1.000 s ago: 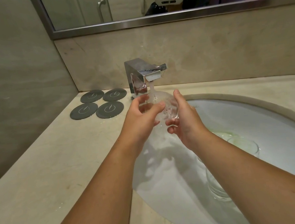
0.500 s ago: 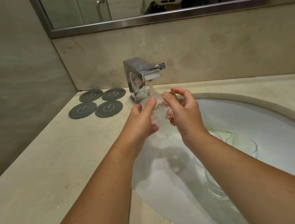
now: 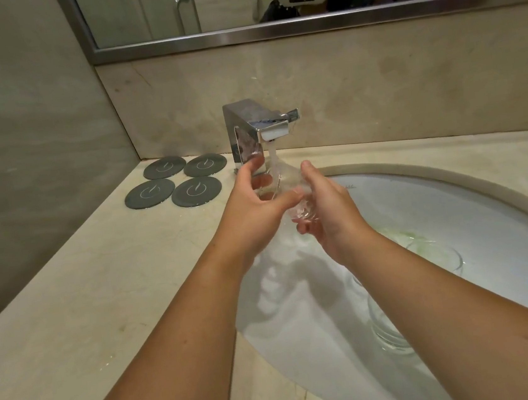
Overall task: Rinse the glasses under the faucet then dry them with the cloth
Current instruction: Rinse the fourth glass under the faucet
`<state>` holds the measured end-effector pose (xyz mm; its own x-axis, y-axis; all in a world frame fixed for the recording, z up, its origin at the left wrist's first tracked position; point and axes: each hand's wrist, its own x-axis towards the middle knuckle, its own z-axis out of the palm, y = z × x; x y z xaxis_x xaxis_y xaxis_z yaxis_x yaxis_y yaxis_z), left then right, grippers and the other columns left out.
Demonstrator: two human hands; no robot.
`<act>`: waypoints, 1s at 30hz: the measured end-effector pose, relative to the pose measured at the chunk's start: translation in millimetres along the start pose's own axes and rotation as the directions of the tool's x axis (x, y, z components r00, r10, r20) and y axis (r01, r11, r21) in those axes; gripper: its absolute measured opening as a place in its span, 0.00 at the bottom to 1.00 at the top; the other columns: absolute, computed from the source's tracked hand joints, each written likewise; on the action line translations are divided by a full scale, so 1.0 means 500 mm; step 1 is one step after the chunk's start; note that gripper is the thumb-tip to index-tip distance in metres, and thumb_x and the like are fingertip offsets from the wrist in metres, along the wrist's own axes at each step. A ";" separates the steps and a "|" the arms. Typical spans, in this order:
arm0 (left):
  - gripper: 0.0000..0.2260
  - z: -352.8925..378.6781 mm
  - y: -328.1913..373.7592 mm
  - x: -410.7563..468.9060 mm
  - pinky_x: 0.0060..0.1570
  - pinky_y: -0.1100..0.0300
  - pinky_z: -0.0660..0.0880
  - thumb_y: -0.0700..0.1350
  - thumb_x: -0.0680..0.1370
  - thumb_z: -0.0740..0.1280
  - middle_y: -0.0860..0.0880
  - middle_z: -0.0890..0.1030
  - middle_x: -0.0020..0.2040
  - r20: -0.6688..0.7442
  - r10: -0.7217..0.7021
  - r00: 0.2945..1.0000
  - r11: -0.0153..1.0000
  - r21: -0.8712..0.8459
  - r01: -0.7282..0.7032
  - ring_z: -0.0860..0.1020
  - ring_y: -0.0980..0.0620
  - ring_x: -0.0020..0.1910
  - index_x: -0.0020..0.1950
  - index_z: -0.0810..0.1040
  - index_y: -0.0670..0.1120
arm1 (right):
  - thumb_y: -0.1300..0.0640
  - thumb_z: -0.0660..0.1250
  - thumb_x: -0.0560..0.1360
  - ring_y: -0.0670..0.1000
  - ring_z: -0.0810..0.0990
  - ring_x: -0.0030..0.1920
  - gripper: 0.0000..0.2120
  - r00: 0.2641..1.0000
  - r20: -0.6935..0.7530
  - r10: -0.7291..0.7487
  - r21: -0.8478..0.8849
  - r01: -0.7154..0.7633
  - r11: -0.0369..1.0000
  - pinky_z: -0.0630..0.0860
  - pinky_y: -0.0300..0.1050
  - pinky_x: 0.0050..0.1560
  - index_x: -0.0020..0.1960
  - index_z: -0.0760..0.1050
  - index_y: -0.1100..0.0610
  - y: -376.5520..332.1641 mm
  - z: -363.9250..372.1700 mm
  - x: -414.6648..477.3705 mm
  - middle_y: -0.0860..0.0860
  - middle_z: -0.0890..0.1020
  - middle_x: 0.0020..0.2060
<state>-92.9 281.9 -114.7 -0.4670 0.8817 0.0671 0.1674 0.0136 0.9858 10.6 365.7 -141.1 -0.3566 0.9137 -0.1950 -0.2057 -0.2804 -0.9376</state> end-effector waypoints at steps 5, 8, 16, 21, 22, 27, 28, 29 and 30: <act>0.51 0.004 -0.010 0.004 0.74 0.50 0.74 0.58 0.66 0.82 0.57 0.80 0.65 0.059 -0.021 0.998 0.998 -0.055 0.025 0.80 0.61 0.65 0.84 0.61 0.56 | 0.42 0.68 0.81 0.53 0.81 0.38 0.15 0.993 0.028 0.116 0.245 -0.120 0.962 0.72 0.45 0.33 0.51 0.77 0.54 -0.009 -0.002 -0.005 0.54 0.84 0.44; 0.51 0.003 -0.011 -0.001 0.72 0.51 0.75 0.60 0.65 0.81 0.56 0.81 0.65 0.062 -0.023 0.998 0.999 -0.031 0.025 0.81 0.62 0.64 0.84 0.61 0.55 | 0.39 0.65 0.82 0.52 0.81 0.39 0.19 0.983 0.110 0.148 0.257 -0.172 0.951 0.71 0.44 0.34 0.57 0.79 0.55 -0.015 -0.003 -0.013 0.54 0.85 0.45; 0.40 -0.011 0.001 -0.006 0.56 0.62 0.75 0.56 0.71 0.83 0.55 0.81 0.62 -0.089 -0.010 0.996 0.995 0.098 0.019 0.82 0.59 0.60 0.78 0.68 0.55 | 0.39 0.66 0.82 0.53 0.85 0.57 0.16 0.983 -0.141 -0.115 -0.207 0.084 0.975 0.82 0.60 0.61 0.60 0.82 0.49 -0.012 -0.009 -0.014 0.48 0.86 0.56; 0.40 -0.014 0.004 -0.010 0.64 0.54 0.78 0.57 0.71 0.82 0.55 0.80 0.65 -0.109 0.009 0.994 0.976 0.219 0.015 0.81 0.55 0.62 0.79 0.67 0.56 | 0.50 0.61 0.86 0.48 0.75 0.71 0.17 0.956 -0.139 -0.260 -0.180 0.233 0.956 0.71 0.58 0.76 0.73 0.76 0.48 -0.072 0.007 -0.026 0.43 0.79 0.68; 0.40 -0.013 0.005 -0.010 0.65 0.53 0.78 0.57 0.71 0.82 0.55 0.80 0.65 -0.111 0.012 0.994 0.974 0.228 0.013 0.81 0.55 0.62 0.79 0.67 0.56 | 0.51 0.61 0.86 0.48 0.73 0.73 0.19 0.956 -0.120 -0.267 -0.191 0.242 0.951 0.69 0.57 0.77 0.76 0.74 0.49 -0.084 0.013 -0.020 0.45 0.77 0.72; 0.40 -0.014 0.008 -0.010 0.62 0.56 0.77 0.57 0.72 0.81 0.54 0.80 0.63 -0.116 0.013 0.993 0.969 0.245 0.016 0.81 0.54 0.61 0.79 0.67 0.56 | 0.54 0.58 0.86 0.49 0.72 0.75 0.21 0.968 -0.010 -0.249 -0.302 0.235 0.924 0.68 0.57 0.77 0.79 0.71 0.48 -0.136 0.044 0.012 0.46 0.74 0.76; 0.39 -0.014 0.007 -0.009 0.61 0.57 0.76 0.56 0.72 0.81 0.54 0.79 0.64 -0.117 0.012 0.993 0.969 0.245 0.017 0.81 0.54 0.61 0.79 0.67 0.56 | 0.54 0.58 0.86 0.49 0.73 0.74 0.20 0.967 -0.006 -0.254 -0.313 0.239 0.919 0.69 0.57 0.77 0.77 0.73 0.48 -0.142 0.048 0.015 0.46 0.76 0.74; 0.39 -0.015 0.007 -0.009 0.60 0.58 0.75 0.56 0.72 0.81 0.54 0.79 0.64 -0.117 0.011 0.993 0.970 0.241 0.018 0.80 0.53 0.62 0.79 0.67 0.56 | 0.55 0.57 0.86 0.50 0.74 0.73 0.18 0.965 -0.008 -0.262 -0.324 0.245 0.914 0.70 0.58 0.76 0.74 0.75 0.47 -0.146 0.051 0.017 0.46 0.77 0.72; 0.39 -0.015 0.007 -0.008 0.60 0.59 0.75 0.55 0.72 0.81 0.54 0.78 0.64 -0.118 0.010 0.993 0.972 0.235 0.018 0.80 0.53 0.62 0.79 0.66 0.56 | 0.55 0.57 0.86 0.50 0.75 0.72 0.17 0.963 -0.012 -0.270 -0.337 0.250 0.908 0.71 0.58 0.75 0.70 0.76 0.47 -0.148 0.052 0.020 0.46 0.79 0.69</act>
<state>-97.0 274.7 -110.2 -0.5645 0.8201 0.0943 0.3578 0.1402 0.9232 -1.6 387.7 -66.2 -0.2771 0.9588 0.0619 0.0308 0.0733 -0.9968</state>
